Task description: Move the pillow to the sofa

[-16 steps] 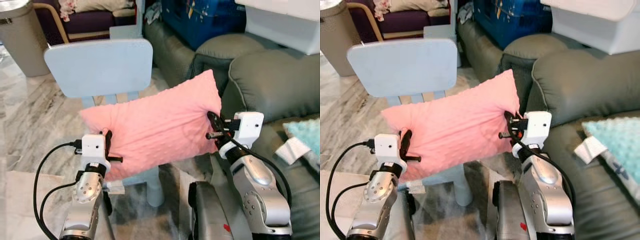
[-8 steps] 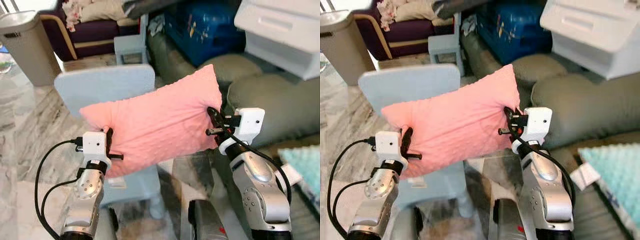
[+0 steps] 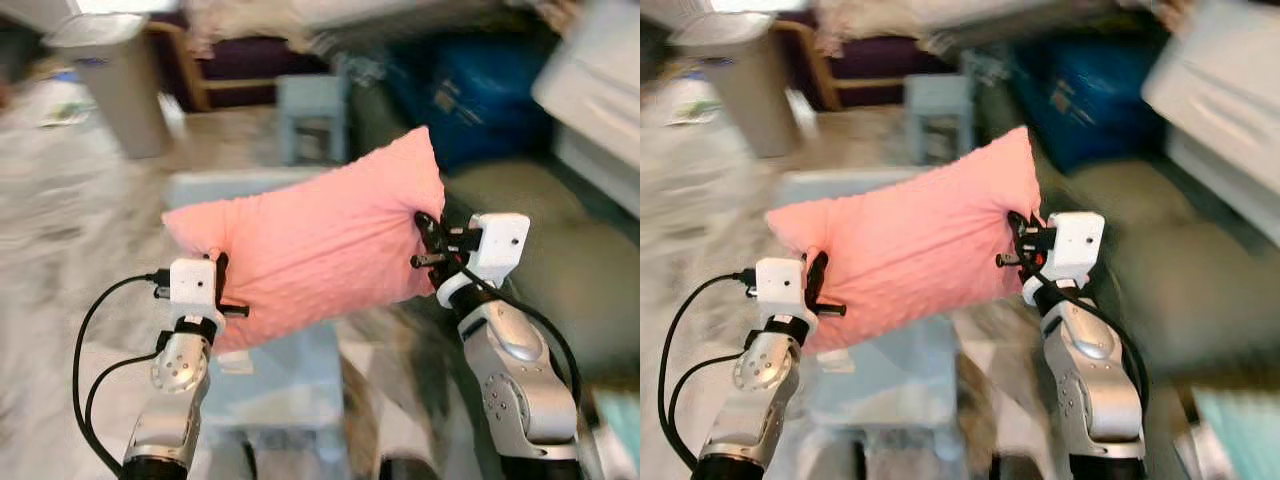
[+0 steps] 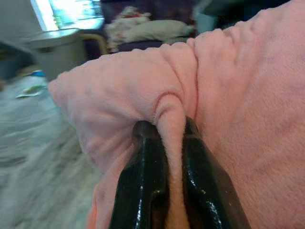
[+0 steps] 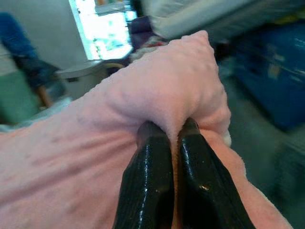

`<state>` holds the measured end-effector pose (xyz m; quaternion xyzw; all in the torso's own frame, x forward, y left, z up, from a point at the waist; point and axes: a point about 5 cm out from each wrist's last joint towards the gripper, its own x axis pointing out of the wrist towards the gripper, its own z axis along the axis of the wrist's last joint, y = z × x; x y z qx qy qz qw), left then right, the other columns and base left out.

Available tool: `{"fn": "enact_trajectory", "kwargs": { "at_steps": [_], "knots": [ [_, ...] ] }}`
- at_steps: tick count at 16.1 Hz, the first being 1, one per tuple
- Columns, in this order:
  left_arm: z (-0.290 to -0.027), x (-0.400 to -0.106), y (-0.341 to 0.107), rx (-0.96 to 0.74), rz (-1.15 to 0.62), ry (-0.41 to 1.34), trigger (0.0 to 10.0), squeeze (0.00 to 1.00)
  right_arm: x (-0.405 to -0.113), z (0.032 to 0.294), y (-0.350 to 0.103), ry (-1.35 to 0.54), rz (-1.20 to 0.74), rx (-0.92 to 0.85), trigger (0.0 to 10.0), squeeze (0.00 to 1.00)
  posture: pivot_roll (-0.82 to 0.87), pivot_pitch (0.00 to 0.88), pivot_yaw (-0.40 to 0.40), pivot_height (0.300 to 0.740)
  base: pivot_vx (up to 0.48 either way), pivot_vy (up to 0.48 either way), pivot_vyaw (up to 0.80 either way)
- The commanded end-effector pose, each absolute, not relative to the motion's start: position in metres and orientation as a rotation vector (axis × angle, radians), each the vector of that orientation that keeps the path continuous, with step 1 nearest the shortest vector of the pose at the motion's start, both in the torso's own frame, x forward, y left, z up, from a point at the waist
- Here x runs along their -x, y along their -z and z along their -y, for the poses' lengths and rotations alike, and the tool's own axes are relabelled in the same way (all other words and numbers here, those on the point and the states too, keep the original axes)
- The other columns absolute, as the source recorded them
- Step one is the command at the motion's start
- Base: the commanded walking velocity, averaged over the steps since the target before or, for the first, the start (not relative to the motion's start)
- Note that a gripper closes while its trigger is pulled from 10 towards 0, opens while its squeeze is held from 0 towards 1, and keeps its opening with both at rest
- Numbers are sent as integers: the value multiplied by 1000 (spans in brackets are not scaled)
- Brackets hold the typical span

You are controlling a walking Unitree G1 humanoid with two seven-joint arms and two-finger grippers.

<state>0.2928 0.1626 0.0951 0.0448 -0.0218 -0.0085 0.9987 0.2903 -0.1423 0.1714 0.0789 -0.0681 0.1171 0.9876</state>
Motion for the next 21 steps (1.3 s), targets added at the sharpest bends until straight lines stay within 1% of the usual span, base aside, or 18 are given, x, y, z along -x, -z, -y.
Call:
{"fn": "enact_trajectory", "kwargs": {
  "at_steps": [1, 3, 4, 14, 15, 18, 21],
  "knots": [
    [-167, -294, -99, -109, 63, -2, 10000, 0, -292, 144, -181, -223, 186, -166, 10000, 0, -127, 5, 22, 719, 0, 0, 0],
    [-165, -294, -100, -115, 68, 3, 10000, 0, -293, 144, -182, -223, 189, -169, 10000, 0, -126, 4, 22, 737, 0, 0, 0],
    [-165, -295, -100, -123, 72, 9, 10000, 0, -293, 143, -183, -224, 190, -169, 10000, 0, -126, 3, 23, 740, 0, 0, 0],
    [-163, -298, -99, -96, 69, 1, 10000, 0, -294, 146, -188, -207, 210, -173, 10000, 0, -139, 0, 25, 740, 0, 0, 0],
    [-162, -299, -99, -91, 68, 1, 10000, 0, -294, 146, -188, -199, 209, -196, 10000, 0, -139, 0, 24, 740, 0, 0, 0],
    [-160, -299, -99, -109, 55, 9, 10000, 0, -295, 139, -184, -165, 193, -249, 10000, 0, -137, 0, 23, 740, 0, 0, 0],
    [-159, -301, -100, -61, 37, 7, 10000, 0, -294, 131, -181, -164, 182, -255, 10000, 0, -138, 1, 27, 740, 0, 0, 0]
  ]
}}
